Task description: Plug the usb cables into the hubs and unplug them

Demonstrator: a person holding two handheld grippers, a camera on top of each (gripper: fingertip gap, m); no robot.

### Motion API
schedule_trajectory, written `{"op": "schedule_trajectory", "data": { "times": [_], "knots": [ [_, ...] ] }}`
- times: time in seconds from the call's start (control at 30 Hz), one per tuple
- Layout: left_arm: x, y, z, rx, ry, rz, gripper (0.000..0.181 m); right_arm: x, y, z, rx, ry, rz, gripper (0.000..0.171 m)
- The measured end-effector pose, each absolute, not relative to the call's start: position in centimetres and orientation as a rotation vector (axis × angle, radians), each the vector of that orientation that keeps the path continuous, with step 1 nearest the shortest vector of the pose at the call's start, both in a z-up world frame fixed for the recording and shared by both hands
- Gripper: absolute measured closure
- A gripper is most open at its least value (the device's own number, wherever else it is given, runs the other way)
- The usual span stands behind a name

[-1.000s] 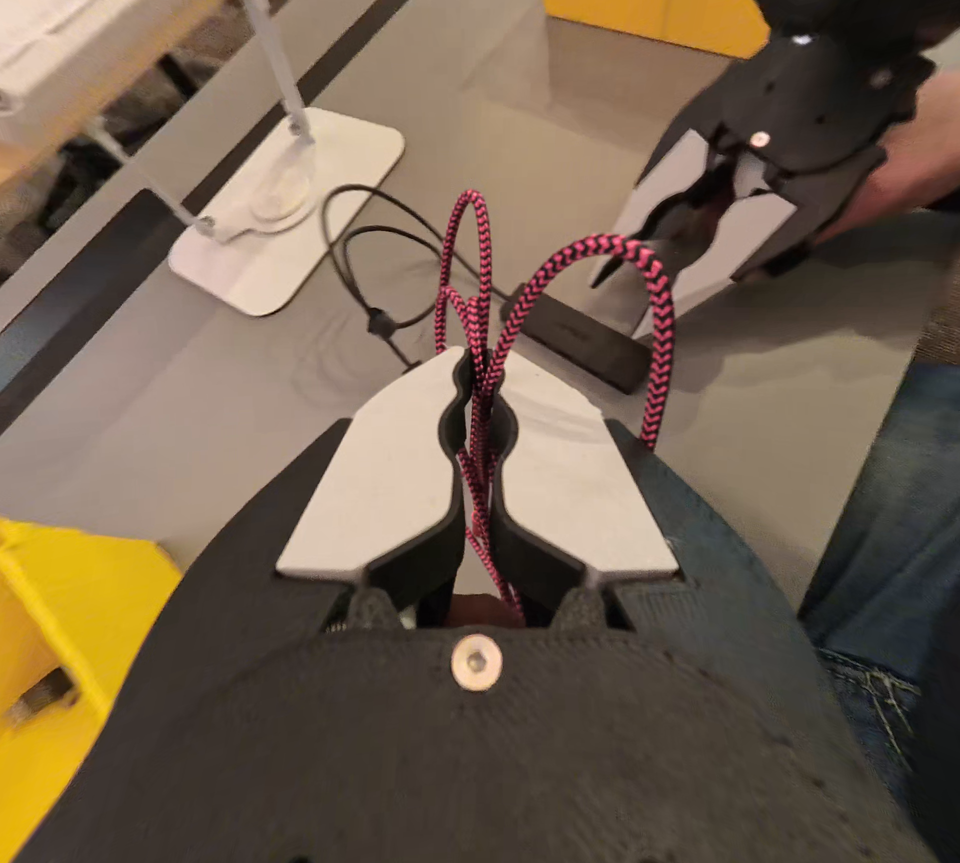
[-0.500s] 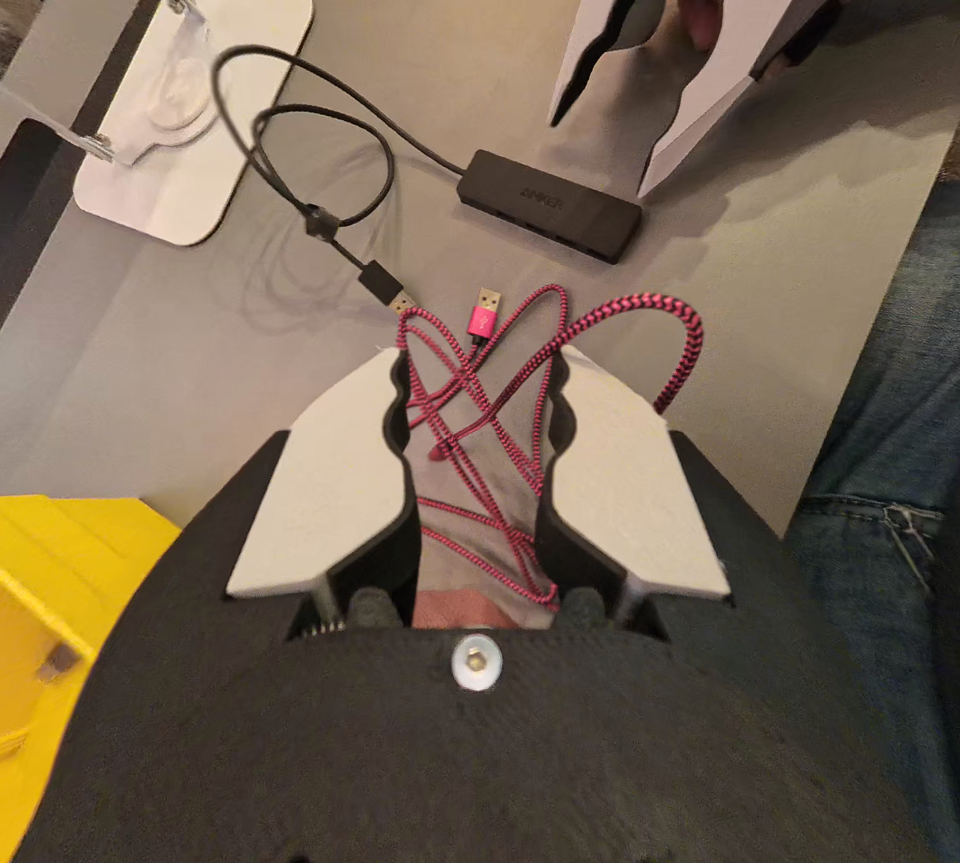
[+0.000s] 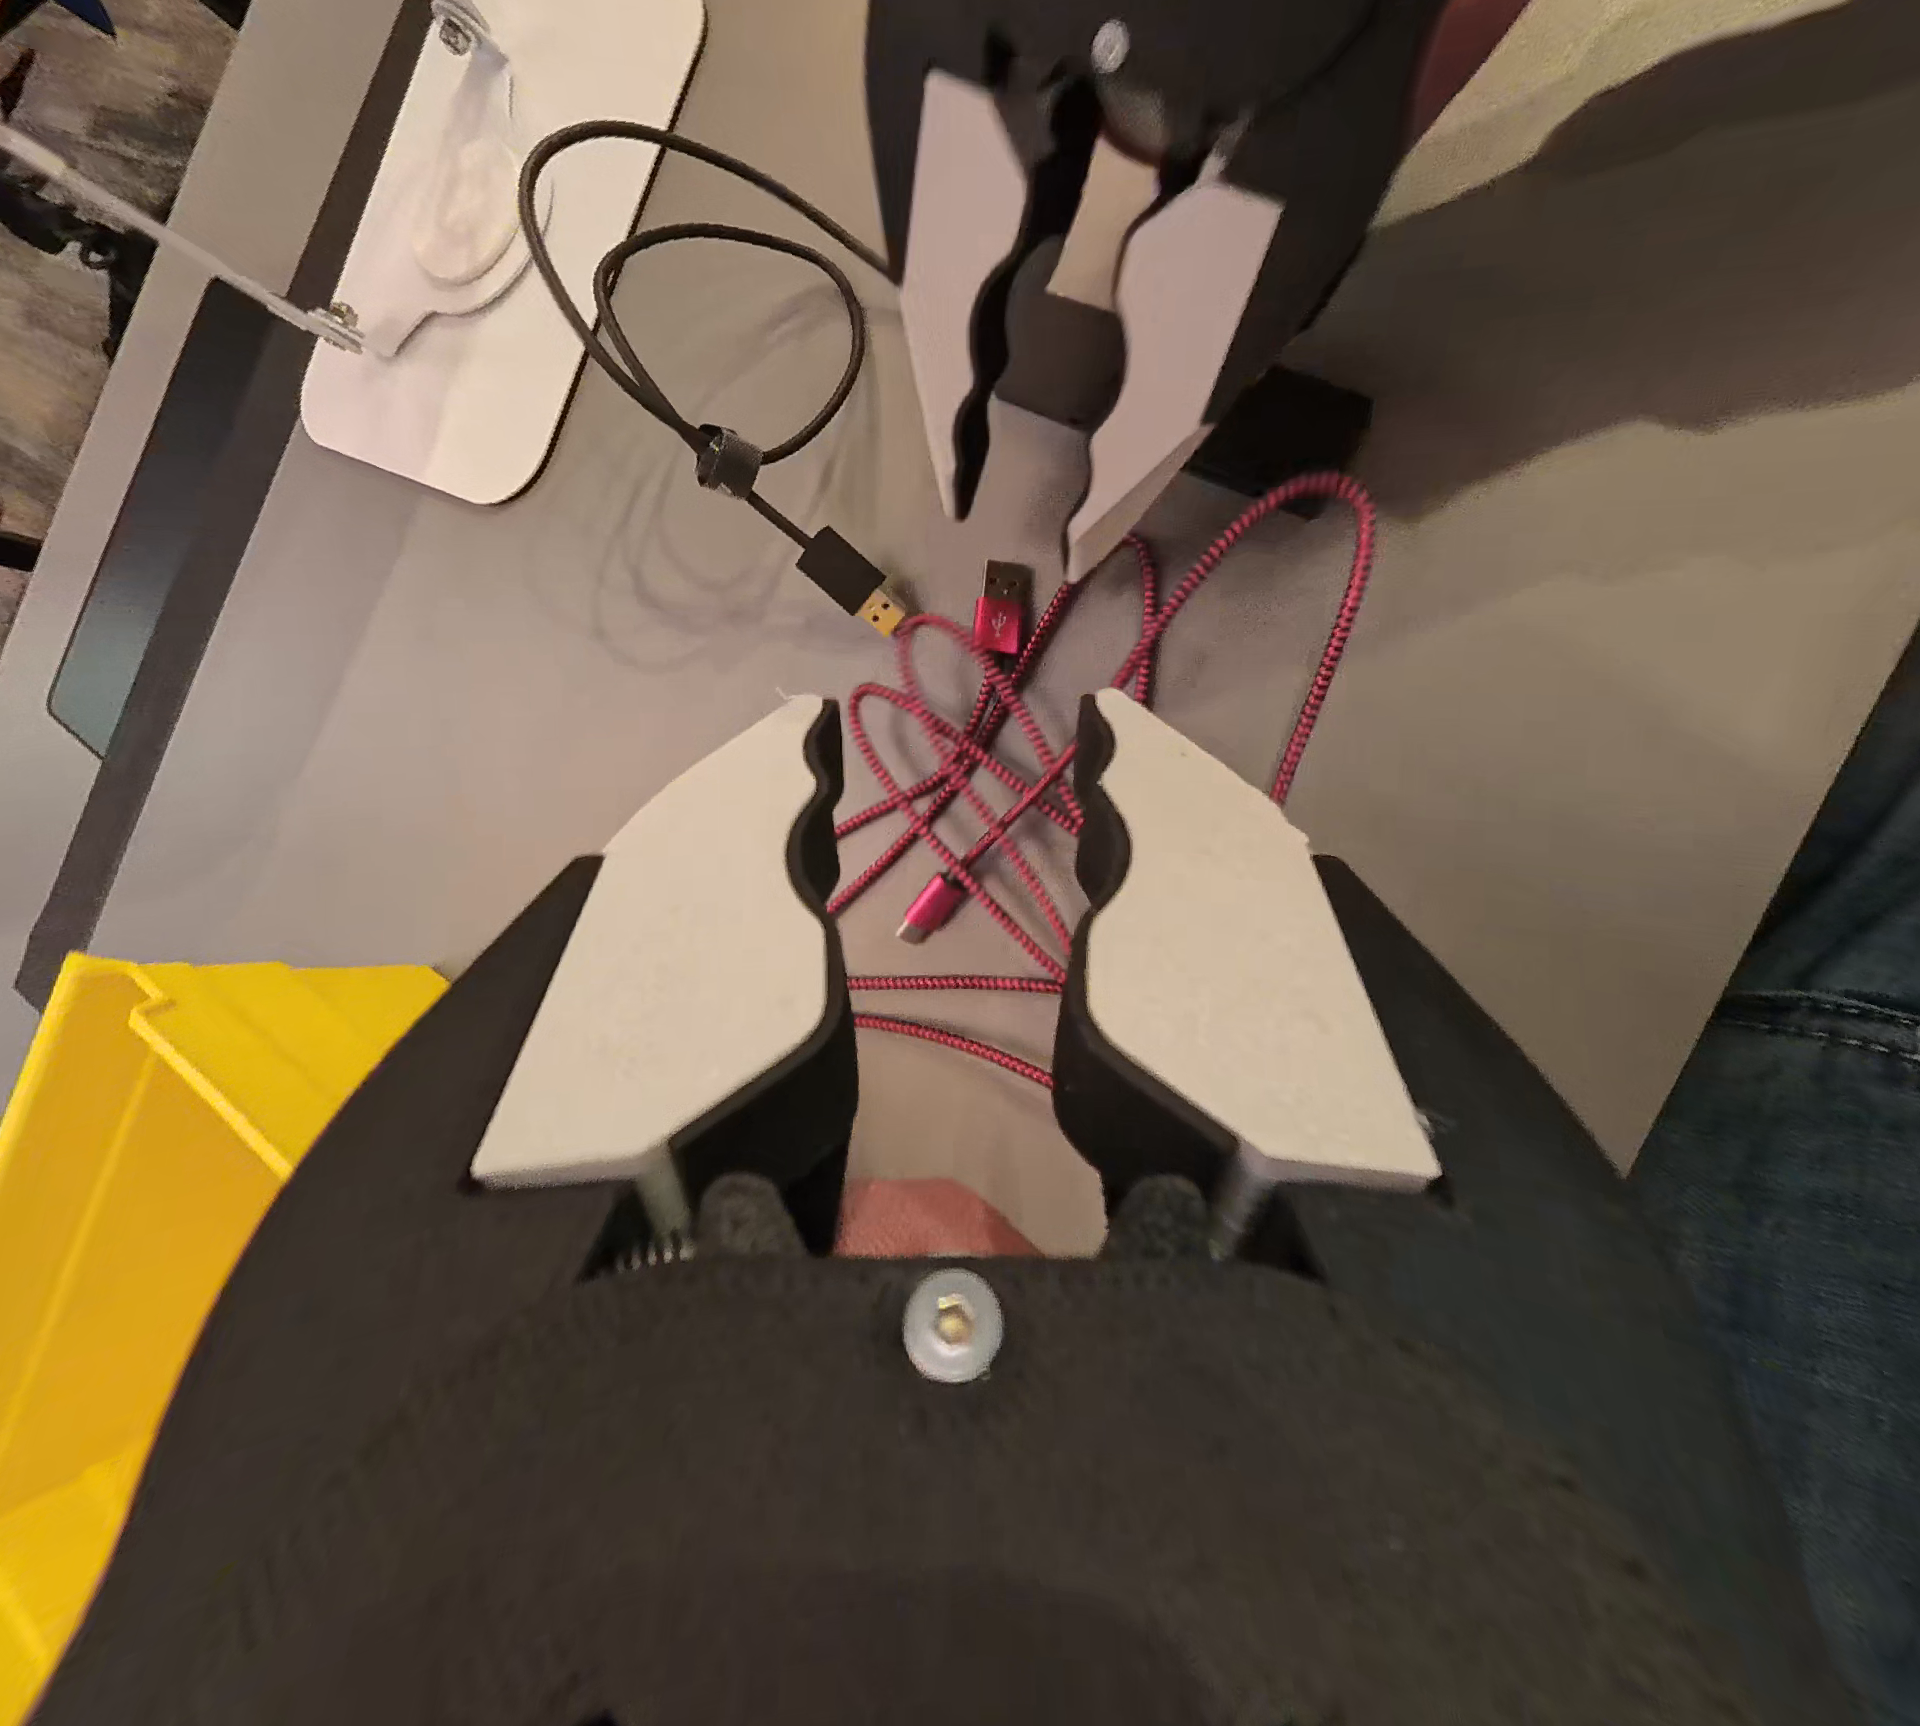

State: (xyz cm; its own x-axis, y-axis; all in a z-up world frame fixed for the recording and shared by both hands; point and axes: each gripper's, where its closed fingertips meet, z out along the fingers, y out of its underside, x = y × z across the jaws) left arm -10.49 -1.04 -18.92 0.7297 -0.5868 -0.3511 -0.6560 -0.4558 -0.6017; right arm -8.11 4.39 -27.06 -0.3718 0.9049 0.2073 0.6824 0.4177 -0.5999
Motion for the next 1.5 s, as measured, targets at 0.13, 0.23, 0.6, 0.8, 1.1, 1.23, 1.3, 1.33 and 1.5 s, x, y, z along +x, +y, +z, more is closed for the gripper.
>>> {"op": "schedule_trajectory", "data": {
  "times": [0.13,0.23,0.6,0.8,1.1,1.23,1.3,1.33,1.5],
  "knots": [
    [-11.0,-1.5,-18.7,-2.173,0.91,0.123,0.14,-9.8,4.4,-28.4,-1.345,-2.249,0.633,0.157],
    [-11.5,-1.6,-19.3,-2.185,0.919,0.138,0.14,-10.1,4.2,-28.5,-1.358,-2.283,0.695,0.159],
    [-9.7,0.9,-19.1,-2.08,0.975,0.202,0.139,-8.6,5.2,-24.2,-1.433,-2.117,0.871,0.161],
    [-6.9,3.8,-17.2,-1.942,1.014,0.202,0.135,-7.1,5.6,-19.7,-1.376,-2.055,0.986,0.161],
    [-5.2,5.1,-16.6,-1.927,0.866,-0.144,0.138,-5.2,5.1,-15.7,-1.215,-1.921,1.333,0.161],
    [-4.6,5.1,-15.1,-1.866,0.787,-0.346,0.144,-4.4,4.3,-13.8,-1.091,-1.86,1.483,0.161],
    [-4.2,4.8,-14.6,-1.832,0.782,-0.424,0.146,-4.0,3.9,-12.9,-1.036,-1.83,1.552,0.161],
    [-4.0,4.7,-14.5,-1.819,0.781,-0.456,0.148,-3.9,3.8,-12.6,-1.017,-1.813,1.579,0.161],
    [-3.4,3.9,-12.6,-1.679,0.702,-0.676,0.155,-3.5,3.6,-11.5,-0.959,-1.718,1.706,0.161]
  ]
}}
